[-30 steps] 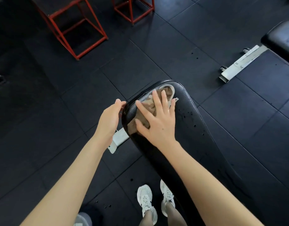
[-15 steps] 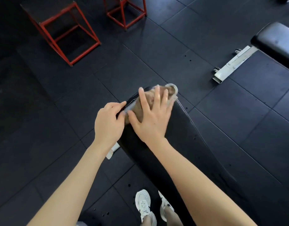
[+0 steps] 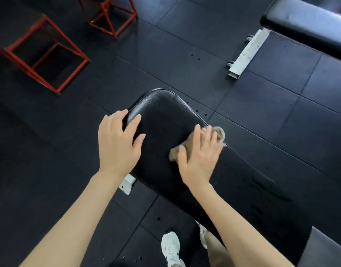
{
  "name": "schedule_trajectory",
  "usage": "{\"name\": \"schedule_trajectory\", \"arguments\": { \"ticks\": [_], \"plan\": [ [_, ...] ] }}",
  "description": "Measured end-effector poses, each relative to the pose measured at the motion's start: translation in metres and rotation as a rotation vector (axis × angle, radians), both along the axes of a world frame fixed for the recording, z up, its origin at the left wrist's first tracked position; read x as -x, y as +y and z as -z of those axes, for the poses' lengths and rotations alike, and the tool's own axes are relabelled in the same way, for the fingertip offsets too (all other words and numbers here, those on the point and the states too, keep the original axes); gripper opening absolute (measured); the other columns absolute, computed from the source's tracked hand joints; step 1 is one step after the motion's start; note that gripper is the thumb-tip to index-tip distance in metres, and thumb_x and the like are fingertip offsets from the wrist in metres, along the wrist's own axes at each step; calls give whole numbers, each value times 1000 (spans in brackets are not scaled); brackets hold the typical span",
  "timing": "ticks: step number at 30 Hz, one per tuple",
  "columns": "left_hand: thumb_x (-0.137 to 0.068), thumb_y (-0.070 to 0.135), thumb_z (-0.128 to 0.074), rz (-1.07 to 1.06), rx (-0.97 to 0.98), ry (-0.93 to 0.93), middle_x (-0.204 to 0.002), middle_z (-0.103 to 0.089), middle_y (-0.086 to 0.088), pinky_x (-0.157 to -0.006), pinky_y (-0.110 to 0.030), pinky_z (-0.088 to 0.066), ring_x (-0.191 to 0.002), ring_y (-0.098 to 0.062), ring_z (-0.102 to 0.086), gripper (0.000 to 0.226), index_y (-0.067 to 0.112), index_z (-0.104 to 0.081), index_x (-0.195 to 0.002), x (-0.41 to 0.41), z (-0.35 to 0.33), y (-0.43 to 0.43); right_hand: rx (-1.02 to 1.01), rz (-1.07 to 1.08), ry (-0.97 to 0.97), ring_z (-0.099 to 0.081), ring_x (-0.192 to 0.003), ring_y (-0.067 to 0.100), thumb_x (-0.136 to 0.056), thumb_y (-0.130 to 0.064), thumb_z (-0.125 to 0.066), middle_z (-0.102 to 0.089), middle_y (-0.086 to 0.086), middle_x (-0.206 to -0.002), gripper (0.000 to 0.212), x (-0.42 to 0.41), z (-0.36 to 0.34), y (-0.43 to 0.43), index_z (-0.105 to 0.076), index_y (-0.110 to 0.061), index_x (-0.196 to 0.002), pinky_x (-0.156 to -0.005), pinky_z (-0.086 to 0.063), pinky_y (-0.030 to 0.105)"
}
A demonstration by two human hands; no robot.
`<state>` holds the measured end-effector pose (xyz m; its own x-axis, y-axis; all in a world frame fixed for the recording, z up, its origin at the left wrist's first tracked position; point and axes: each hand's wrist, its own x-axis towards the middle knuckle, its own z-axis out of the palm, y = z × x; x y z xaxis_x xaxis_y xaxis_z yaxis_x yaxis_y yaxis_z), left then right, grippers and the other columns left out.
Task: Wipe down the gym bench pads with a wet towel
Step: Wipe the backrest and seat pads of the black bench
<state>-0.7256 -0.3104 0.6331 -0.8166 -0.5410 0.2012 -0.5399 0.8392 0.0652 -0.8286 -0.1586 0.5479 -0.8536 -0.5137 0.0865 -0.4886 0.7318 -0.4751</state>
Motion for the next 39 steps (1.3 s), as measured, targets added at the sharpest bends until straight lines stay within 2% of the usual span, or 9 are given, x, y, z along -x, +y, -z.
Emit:
{"name": "schedule_trajectory", "arguments": {
  "ticks": [3, 7, 14, 17, 22, 26, 32, 36, 39],
  "plan": [
    [-88, 27, -51, 206, 110, -83, -134, -50, -21, -108, -57, -25, -126, -41, -43, 40, 8, -59, -122, 5, 5, -6, 61, -23, 63, -29, -137, 44, -89, -53, -36, -33, 21, -150, 69, 6, -21, -49, -25, -19, -148, -111, -15, 64],
    [-94, 23, -38, 339, 112, -121, -140, -48, -16, -113, -50, -23, -131, -35, -40, 42, 6, -54, -129, 10, 16, -7, 112, -88, 95, -31, -140, 30, -84, -33, -36, -38, 12, -149, 67, 20, -15, -38, -26, -16, -148, -112, -20, 61],
    [-92, 18, -39, 314, 120, -49, -135, -52, -15, -110, -51, -28, -130, -36, -41, 40, 5, -54, -127, 7, 25, -2, 123, 263, -88, -34, -136, 37, -82, -27, -30, -43, 18, -144, 61, -16, 30, 43, -43, -5, -137, -112, -20, 62],
    [-89, 12, -40, 341, 76, 39, -125, -58, -16, -111, -50, -27, -126, -36, -46, 35, 1, -60, -116, 6, 28, -5, 125, 184, -5, -42, -130, 39, -82, -31, -28, -47, 21, -141, 62, 10, 3, -12, -49, -7, -134, -107, -29, 60],
    [-87, 5, -39, 309, -164, 279, -119, -61, -12, -115, -36, -20, -125, -28, -48, 34, 2, -58, -115, 1, 25, -6, 125, 70, 7, -40, -132, 33, -85, -31, -29, -40, 14, -148, 60, 41, -26, -68, -44, -17, -141, -115, -14, 51],
    [-88, 7, -43, 289, -287, 368, -127, -57, -10, -115, -49, -18, -130, -27, -42, 38, 5, -52, -125, 0, 13, -4, 245, -91, 130, -41, -132, 36, -82, -29, -29, -45, 18, -143, 61, 10, -24, -65, -48, -11, -137, -112, -23, 54],
    [-90, 22, -42, 378, -81, 110, -130, -58, -8, -112, -55, -15, -127, -32, -47, 38, 12, -59, -122, 21, 16, 27, 279, -100, 122, -36, -137, 34, -79, -15, -44, -44, 17, -144, 57, -94, 39, 59, -49, -8, -135, -114, -24, 55],
    [-90, 30, -35, 581, 20, -131, -128, -60, -12, -108, -60, -22, -121, -37, -51, 43, 14, -64, -118, 33, 42, 62, 176, 260, -58, -31, -140, 28, -78, -18, -36, -37, 11, -149, 62, -98, 95, 162, -43, -6, -138, -109, -27, 60],
    [-90, 29, -34, 648, 63, -210, -127, -60, -13, -107, -61, -27, -119, -39, -53, 44, 14, -65, -117, 42, 58, 80, 149, 494, -181, -31, -140, 33, -79, -27, -30, -36, 13, -150, 66, -91, 89, 156, -42, -7, -141, -111, -24, 60]
  ]
}}
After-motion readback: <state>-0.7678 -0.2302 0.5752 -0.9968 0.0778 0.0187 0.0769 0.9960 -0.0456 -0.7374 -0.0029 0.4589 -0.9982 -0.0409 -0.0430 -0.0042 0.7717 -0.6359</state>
